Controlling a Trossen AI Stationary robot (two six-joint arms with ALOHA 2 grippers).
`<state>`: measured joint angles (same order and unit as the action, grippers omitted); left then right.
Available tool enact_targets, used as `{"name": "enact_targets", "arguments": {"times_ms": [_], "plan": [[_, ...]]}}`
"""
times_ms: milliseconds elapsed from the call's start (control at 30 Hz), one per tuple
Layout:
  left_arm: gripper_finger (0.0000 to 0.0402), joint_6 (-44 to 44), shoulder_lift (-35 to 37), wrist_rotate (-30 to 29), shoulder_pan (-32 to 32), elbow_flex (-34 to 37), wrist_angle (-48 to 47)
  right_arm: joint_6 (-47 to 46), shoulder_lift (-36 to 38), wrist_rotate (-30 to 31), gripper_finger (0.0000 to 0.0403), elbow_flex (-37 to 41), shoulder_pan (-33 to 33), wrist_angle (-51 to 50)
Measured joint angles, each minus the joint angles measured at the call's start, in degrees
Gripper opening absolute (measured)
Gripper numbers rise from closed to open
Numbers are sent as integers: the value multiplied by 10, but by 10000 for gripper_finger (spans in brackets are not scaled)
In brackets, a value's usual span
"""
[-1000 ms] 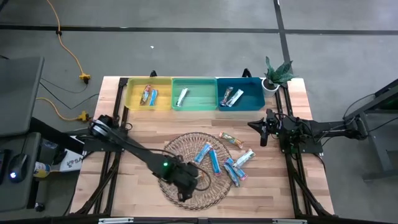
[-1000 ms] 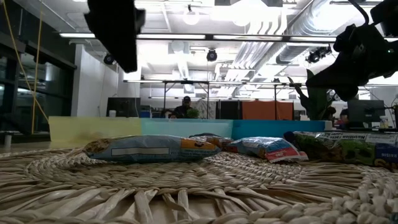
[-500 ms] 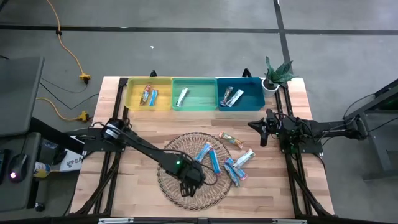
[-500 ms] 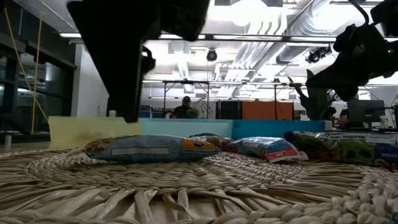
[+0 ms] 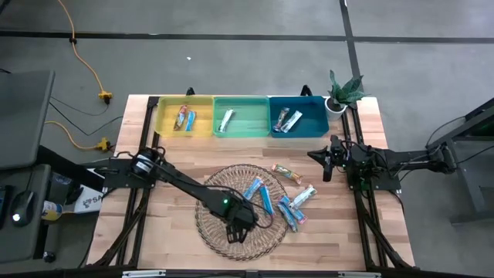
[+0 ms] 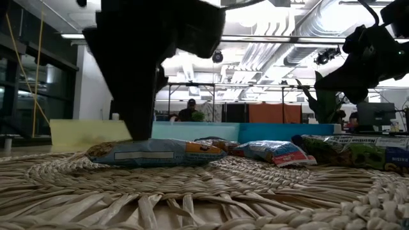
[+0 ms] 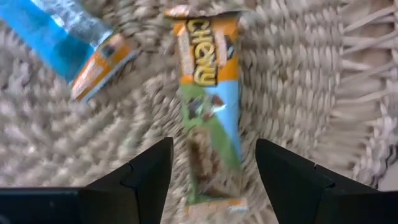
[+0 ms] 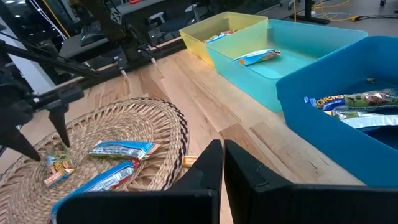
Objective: Pick and place Granola Bars by type
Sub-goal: Put the yellow granola bar into the green bin
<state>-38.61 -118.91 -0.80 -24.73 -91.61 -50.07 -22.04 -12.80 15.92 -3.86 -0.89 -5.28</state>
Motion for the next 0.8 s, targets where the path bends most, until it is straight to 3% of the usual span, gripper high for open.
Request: {"name": "enact_targets", "arguments": {"times_ms": [467, 800], "plan": [[220, 11, -23, 3, 0, 2, 14, 0, 0, 0, 0, 0, 0, 0], [111, 9, -23, 13, 0, 5, 23, 0, 0, 0, 0, 0, 0, 0]]}}
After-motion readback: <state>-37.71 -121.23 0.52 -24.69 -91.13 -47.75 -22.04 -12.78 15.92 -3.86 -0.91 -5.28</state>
